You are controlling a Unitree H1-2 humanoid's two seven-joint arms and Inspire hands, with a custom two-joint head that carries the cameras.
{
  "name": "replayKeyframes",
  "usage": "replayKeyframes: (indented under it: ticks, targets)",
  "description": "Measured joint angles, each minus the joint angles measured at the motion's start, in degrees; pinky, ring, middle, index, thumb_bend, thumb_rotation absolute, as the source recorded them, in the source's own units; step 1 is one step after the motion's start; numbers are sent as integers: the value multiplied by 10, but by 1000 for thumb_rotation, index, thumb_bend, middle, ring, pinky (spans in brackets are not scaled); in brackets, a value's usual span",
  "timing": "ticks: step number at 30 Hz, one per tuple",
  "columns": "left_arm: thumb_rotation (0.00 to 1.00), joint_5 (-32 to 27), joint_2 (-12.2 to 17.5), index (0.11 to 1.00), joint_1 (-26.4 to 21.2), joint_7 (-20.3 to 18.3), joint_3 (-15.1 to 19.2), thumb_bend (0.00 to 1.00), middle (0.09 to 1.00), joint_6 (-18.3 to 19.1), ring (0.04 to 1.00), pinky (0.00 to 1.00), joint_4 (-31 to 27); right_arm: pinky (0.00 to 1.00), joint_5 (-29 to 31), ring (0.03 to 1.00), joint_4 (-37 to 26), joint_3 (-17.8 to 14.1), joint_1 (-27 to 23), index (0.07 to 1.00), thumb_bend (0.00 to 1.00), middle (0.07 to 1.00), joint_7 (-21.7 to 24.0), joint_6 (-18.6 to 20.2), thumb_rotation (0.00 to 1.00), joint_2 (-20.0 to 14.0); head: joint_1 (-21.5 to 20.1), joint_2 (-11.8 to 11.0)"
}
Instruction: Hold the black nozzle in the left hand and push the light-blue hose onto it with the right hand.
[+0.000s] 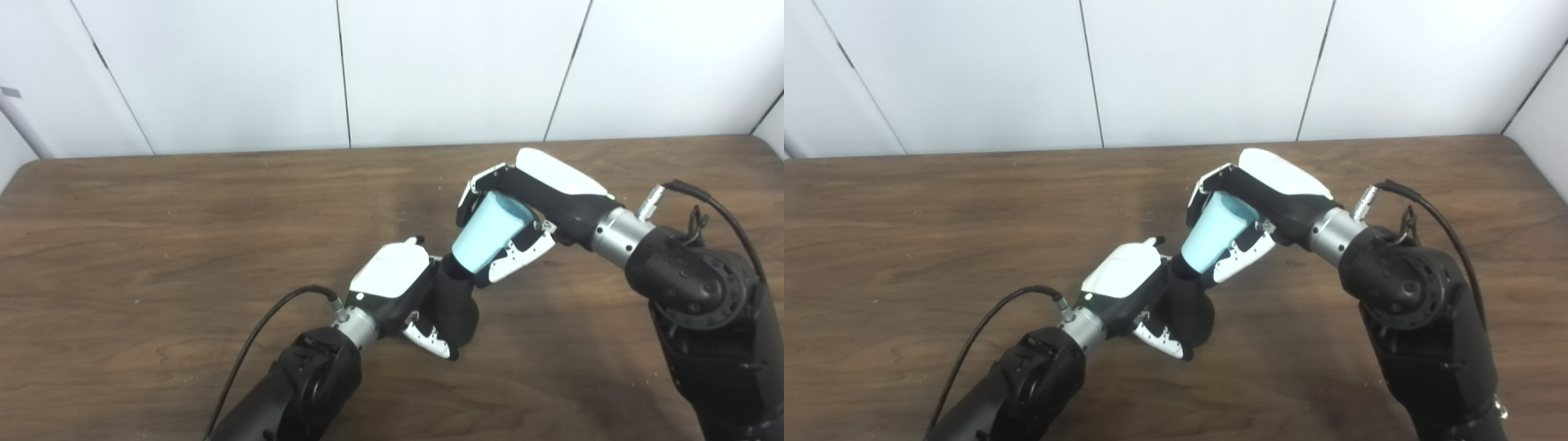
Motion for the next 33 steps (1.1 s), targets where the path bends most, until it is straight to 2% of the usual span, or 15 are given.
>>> replayKeyframes:
  ticks: [9, 22, 33]
  targets:
    - [0, -3, 3, 489, 0, 0, 1, 522, 483, -4, 671, 1000, 0, 299, -8, 426, 0, 13, 2, 514, 497, 498, -21, -1, 0, 0, 0, 3]
    - [0, -5, 4, 495, 0, 0, 2, 522, 477, -4, 663, 1000, 0, 299, -6, 427, -1, 20, -1, 515, 497, 499, -21, 0, 0, -3, 4, 10]
    - [0, -4, 4, 488, 1, 0, 2, 522, 485, -5, 670, 1000, 0, 299, -5, 426, -1, 18, -11, 515, 497, 500, 3, 1, 0, -5, 5, 14]
